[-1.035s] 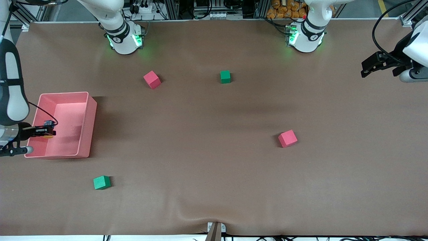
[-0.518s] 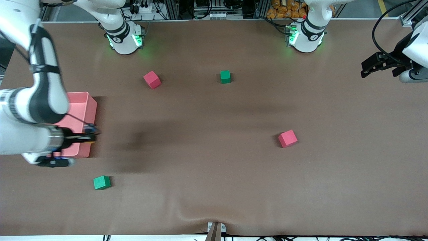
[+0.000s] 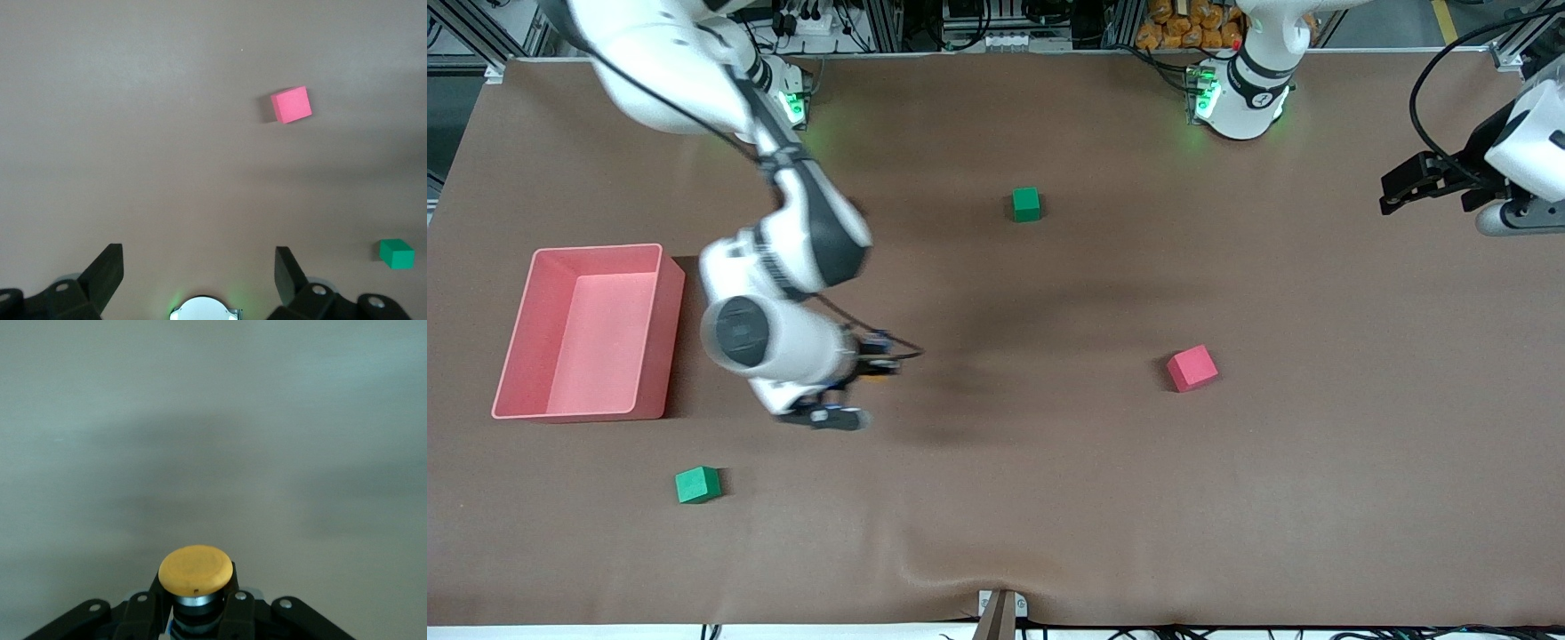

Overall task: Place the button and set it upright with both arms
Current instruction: 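Carry the button to mid-table and set it down with the right gripper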

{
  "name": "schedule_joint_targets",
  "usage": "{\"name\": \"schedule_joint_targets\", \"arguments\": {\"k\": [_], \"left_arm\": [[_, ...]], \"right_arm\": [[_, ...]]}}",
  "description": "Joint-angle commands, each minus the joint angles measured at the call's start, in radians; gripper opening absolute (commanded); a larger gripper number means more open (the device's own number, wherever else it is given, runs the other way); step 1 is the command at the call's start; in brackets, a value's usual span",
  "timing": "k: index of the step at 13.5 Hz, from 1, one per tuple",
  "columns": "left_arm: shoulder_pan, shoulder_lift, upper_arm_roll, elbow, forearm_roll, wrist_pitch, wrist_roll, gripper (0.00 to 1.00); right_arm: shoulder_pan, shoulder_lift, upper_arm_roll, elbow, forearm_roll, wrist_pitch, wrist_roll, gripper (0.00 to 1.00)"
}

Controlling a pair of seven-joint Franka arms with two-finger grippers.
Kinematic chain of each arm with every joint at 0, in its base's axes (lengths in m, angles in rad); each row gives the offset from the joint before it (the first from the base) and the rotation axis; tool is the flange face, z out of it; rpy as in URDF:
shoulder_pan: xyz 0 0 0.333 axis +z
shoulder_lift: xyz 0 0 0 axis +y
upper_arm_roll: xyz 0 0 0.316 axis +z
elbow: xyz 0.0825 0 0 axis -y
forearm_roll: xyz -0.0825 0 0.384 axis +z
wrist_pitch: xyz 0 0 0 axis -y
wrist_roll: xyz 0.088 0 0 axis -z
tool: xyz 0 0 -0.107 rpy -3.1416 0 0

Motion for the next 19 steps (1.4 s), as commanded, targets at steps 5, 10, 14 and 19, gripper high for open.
{"name": "schedule_joint_targets", "arguments": {"k": [5,10,14,19], "left_arm": [[0.004,-0.003,-0.004,-0.103,0.004,0.076,-0.006,1.0],[-0.001,0.003,-0.007,-0.155,0.001,0.082,-0.006,1.0],[-0.024,0.032,-0.023,-0.155,0.001,0.08,-0.006,1.0],[-0.076,0.06,-0.036,-0.144,0.001,0.079,-0.036,1.0]], "right_arm": [[0.246,0.224,-0.026,0.106,0.0,0.229,0.212,0.0],[0.322,0.287,-0.053,0.128,-0.007,0.264,0.25,0.0],[0.334,0.293,-0.062,0.129,-0.047,0.278,0.253,1.0],[0.296,0.201,-0.073,0.132,-0.047,0.217,0.25,1.0]]}}
